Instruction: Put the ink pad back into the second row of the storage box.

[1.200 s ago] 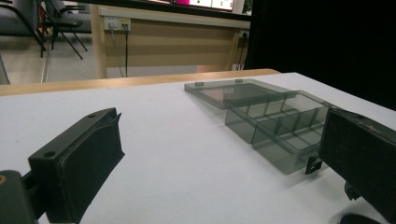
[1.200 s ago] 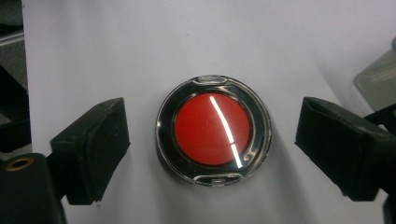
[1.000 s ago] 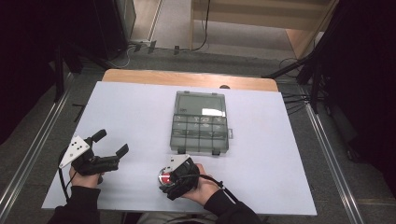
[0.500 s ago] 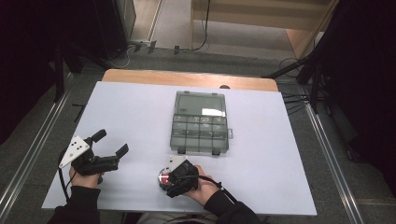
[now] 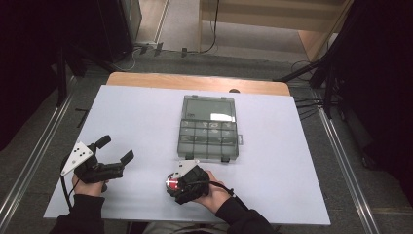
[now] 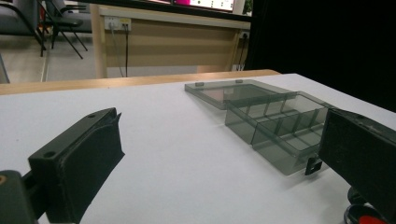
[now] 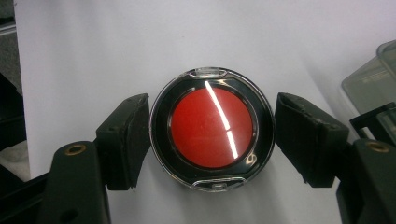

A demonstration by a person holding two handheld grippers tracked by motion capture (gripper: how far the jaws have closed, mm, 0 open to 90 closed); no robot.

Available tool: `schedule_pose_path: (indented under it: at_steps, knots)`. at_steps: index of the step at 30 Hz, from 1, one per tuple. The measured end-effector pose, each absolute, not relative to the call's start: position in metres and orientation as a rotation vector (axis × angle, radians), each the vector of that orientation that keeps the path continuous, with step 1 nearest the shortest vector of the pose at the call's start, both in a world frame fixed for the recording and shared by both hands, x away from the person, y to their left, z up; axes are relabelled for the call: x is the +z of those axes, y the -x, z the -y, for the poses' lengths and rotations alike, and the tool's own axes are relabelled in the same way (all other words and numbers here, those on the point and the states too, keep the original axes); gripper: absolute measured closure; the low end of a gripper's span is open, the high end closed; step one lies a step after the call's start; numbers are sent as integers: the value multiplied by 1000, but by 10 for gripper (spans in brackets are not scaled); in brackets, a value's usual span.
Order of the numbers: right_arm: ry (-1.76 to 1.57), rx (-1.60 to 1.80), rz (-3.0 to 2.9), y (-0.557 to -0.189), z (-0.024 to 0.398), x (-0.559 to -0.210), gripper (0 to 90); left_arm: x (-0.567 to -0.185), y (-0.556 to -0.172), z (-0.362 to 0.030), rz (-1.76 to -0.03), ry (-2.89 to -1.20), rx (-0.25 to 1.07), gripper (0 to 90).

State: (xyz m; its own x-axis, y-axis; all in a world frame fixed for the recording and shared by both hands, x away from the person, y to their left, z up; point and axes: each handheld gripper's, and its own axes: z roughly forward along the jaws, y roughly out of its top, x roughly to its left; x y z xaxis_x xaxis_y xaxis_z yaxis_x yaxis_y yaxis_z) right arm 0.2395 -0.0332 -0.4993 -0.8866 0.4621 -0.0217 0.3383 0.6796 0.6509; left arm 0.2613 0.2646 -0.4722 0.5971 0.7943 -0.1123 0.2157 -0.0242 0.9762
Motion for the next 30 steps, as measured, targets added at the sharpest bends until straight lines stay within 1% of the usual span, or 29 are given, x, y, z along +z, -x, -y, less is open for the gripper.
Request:
schedule_pose_path:
  at_steps: [9,19,30]
  knots:
    - [-660,1030,-2664,-245,40,-486,307,-472,-261,-265,-876,-1564,571,0]
    - [-725,1044,-2600,-255,56,-469,307,-472,-261,-264,-875,-1568,570,0]
    - [-785,1033,-2541,-271,75,-458,307,-472,-261,-264,-878,-1565,568,0]
